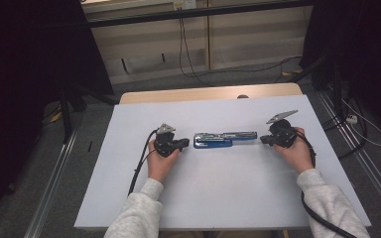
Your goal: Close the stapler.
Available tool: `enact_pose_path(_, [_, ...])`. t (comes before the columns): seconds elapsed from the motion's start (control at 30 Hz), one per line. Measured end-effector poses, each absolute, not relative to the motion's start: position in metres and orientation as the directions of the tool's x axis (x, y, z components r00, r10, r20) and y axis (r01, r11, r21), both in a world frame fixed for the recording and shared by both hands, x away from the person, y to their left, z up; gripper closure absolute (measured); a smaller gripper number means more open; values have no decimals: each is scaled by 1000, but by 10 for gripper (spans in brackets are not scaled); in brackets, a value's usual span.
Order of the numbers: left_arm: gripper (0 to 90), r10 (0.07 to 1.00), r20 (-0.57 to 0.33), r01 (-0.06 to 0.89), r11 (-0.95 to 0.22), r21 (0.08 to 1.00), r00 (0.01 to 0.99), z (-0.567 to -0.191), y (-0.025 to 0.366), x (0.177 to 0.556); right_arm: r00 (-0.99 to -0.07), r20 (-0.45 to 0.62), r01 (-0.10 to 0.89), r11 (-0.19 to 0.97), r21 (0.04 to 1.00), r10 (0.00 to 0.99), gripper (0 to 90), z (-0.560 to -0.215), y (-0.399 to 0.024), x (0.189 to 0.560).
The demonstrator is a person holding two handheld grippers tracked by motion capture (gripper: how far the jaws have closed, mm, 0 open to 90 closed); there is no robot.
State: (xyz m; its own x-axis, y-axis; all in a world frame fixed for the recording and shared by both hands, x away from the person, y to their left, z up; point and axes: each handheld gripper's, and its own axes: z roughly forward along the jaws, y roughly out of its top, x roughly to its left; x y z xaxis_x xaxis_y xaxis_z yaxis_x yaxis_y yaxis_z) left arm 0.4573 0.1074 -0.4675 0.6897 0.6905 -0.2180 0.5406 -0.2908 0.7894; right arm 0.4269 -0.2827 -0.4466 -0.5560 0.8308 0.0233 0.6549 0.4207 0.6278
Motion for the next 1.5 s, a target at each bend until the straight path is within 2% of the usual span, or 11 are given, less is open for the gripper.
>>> enact_pose_path(0.3, [881,682,-176,534,-358,766,710,-469,90,461,-568,30,654,429,623,822,900,-451,-279,429])
enact_pose_path(1.0, [879,699,-168,549,-364,752,695,-470,88,465,-588,18,617,434,656,809,900,-445,-275,428])
enact_pose_path(1.37, [880,703,-171,553,-360,752,690,-470,88,466,-606,26,567,409,715,795,898,-433,-268,425])
enact_pose_path(1.5, [866,704,-169,552,-360,752,690,-470,88,465,-611,12,567,427,704,791,820,-434,-262,423])
